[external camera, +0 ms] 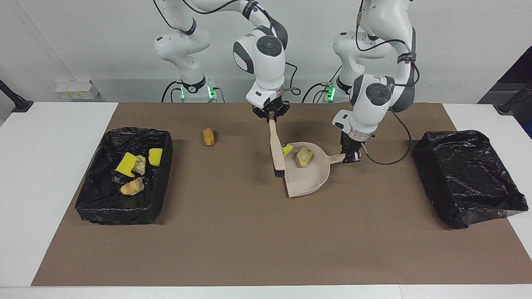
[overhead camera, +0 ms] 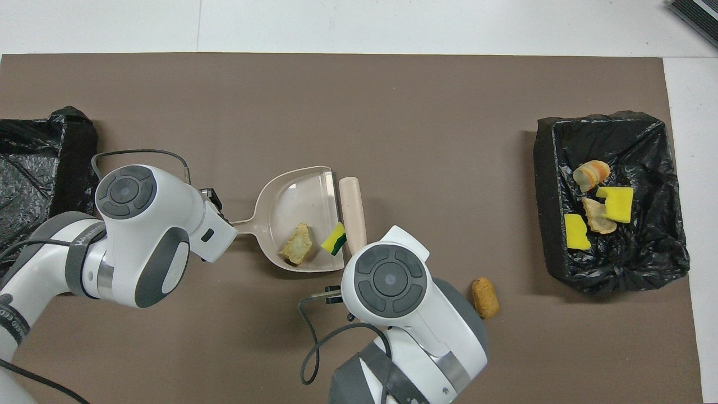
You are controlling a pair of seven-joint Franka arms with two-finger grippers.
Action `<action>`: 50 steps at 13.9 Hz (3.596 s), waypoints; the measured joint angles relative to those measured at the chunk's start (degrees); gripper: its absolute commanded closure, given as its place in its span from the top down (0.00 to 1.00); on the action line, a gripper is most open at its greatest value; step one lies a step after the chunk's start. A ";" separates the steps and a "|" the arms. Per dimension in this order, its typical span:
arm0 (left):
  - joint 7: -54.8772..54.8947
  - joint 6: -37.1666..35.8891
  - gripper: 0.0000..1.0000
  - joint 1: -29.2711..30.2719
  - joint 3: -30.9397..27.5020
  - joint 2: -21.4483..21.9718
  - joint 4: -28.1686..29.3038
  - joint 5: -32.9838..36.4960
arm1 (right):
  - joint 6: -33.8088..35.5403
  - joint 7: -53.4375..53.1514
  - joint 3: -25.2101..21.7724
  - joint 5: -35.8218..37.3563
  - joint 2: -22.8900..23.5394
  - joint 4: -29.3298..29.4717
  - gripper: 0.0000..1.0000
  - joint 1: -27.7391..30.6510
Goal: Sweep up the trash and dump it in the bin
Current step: 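Brush the scraps deeper into the dustpan with the right gripper, then move the brush behind the last bread scrap with the right gripper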
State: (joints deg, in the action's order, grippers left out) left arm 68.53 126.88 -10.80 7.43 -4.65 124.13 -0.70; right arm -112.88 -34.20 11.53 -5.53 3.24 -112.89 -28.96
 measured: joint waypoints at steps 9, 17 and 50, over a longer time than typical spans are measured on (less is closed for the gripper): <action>-0.43 -1.03 0.00 -1.14 0.35 0.07 -0.65 -0.35 | 2.81 0.00 0.19 -2.30 -2.44 -3.46 0.00 2.98; 6.82 -11.25 0.00 5.86 -0.07 1.08 -8.09 -1.54 | -12.14 -8.66 0.76 -6.70 7.57 3.07 0.00 -6.45; -5.87 -2.15 0.00 -7.78 1.11 3.36 2.76 0.61 | 14.38 12.06 -0.25 -4.59 -36.88 -32.47 0.00 19.45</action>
State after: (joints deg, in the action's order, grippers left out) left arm 62.66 124.73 -18.58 8.54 -1.29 126.89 -0.09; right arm -98.50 -22.14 11.28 -10.13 -33.64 -145.36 -9.52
